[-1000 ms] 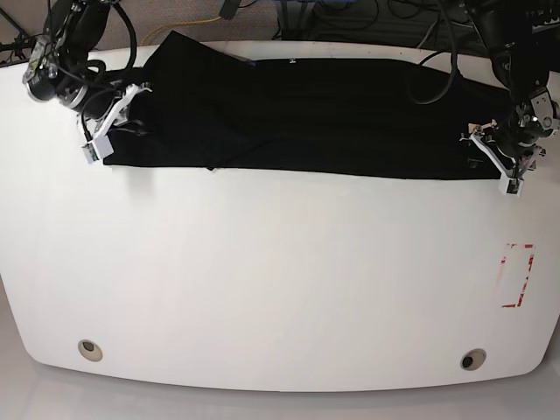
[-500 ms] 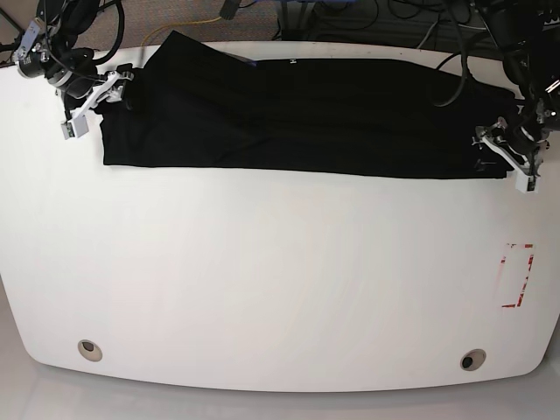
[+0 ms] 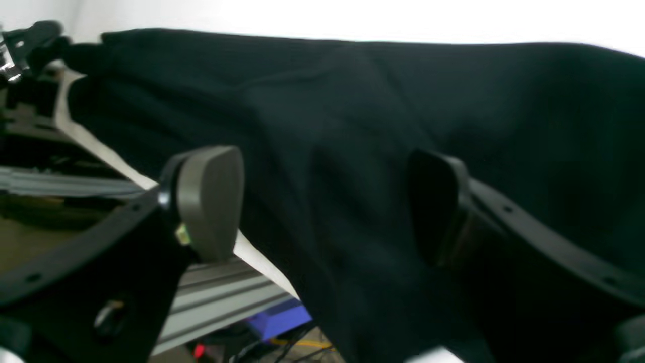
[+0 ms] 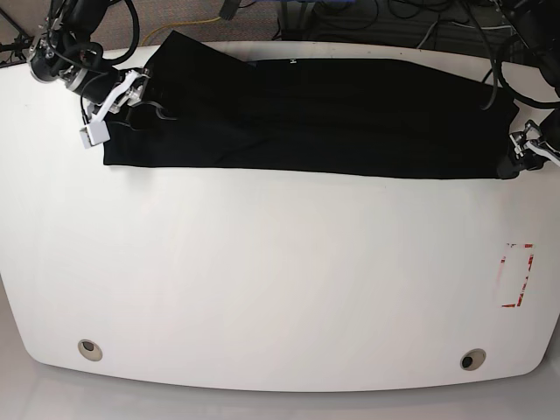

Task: Fold the T-shirt properly
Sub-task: 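Release the left gripper from the folded shirt's end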

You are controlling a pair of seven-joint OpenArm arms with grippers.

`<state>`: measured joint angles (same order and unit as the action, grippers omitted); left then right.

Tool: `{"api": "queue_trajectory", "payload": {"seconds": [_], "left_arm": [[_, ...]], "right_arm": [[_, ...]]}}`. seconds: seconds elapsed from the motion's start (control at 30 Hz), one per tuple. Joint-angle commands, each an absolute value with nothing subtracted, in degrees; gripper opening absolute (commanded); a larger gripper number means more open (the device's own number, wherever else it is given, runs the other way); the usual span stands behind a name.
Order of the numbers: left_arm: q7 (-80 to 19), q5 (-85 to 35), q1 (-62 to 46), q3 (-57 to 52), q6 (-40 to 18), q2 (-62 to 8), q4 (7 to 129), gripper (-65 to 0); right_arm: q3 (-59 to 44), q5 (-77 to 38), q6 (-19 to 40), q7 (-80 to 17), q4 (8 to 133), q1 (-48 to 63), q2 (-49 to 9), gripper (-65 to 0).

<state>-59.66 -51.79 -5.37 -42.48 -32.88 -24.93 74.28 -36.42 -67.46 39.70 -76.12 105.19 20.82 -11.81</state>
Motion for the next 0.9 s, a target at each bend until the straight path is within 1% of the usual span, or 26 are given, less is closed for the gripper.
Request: {"api": "queue_trajectory", "payload": {"seconds": [0.0,0.13,0.3,0.4,0.47,0.5,0.57,0.6,0.63,0.7,0.73,0.77,0.87], "left_arm": [[-59.0,-53.1,-5.1,-42.7,-35.1,-26.9,72.0,-13.9],[-58.9,-50.5,-6.0,-42.4,-40.0,-27.1,68.5,-13.9],[-58.7,-47.3,-6.3,-40.3,-40.0,-26.9,68.1,-14.0],[-58.7,-47.3,-7.8,-38.7,-40.0,-24.7,68.4,-14.3],[-58.7,-47.3,-8.2,-38.5,-40.0,-24.7,68.4,-14.6],[-58.7,-47.2,-8.2,-38.5,-40.0,-24.6,68.2,-16.2],[-58.7,-47.2,-8.4,-38.4,-40.0,-24.4,68.2,-23.2],[-58.7,-47.1,-8.4,-38.2,-40.0,-24.0,68.2,-31.2],[-58.6,-47.1,-8.4,-37.8,-40.0,-23.5,68.2,-36.7],[-58.6,-47.1,-8.5,-37.2,-40.0,-23.1,68.4,-53.5],[-58.6,-47.2,-8.7,-37.1,-40.0,-22.9,68.5,-60.4],[-58.7,-47.3,-9.4,-37.1,-40.0,-22.9,68.6,-61.2],[-58.5,-47.5,-9.8,-37.2,-40.0,-22.9,71.8,-60.0]], "right_arm": [[-35.1,-66.3,40.0,-75.0,103.9,20.4,-12.6,-17.0],[-34.9,-61.1,40.0,-74.9,102.4,19.4,-11.9,-17.0],[-33.6,-55.1,40.0,-74.9,102.1,18.4,-11.3,-17.0],[-32.0,-51.8,40.0,-74.9,102.1,18.2,-11.2,-17.0],[-31.3,-50.8,40.0,-74.2,102.1,17.8,-11.0,-17.0],[-30.7,-50.2,40.0,-73.5,102.0,17.6,-10.9,-17.0],[-29.6,-49.0,40.0,-72.6,101.7,17.5,-10.9,-17.0],[-28.7,-48.5,40.0,-72.1,101.1,17.5,-10.9,-17.0],[-28.4,-48.2,40.0,-71.8,100.8,17.5,-10.9,-17.0],[-28.1,-47.7,40.0,-71.5,99.6,17.6,-10.9,-17.0],[-28.1,-47.7,40.0,-71.1,98.4,17.6,-10.9,-17.0],[-28.0,-47.7,40.0,-70.4,97.4,17.6,-10.9,-17.1],[-27.8,-47.7,40.0,-68.8,95.3,17.5,-11.1,-17.1]]}}
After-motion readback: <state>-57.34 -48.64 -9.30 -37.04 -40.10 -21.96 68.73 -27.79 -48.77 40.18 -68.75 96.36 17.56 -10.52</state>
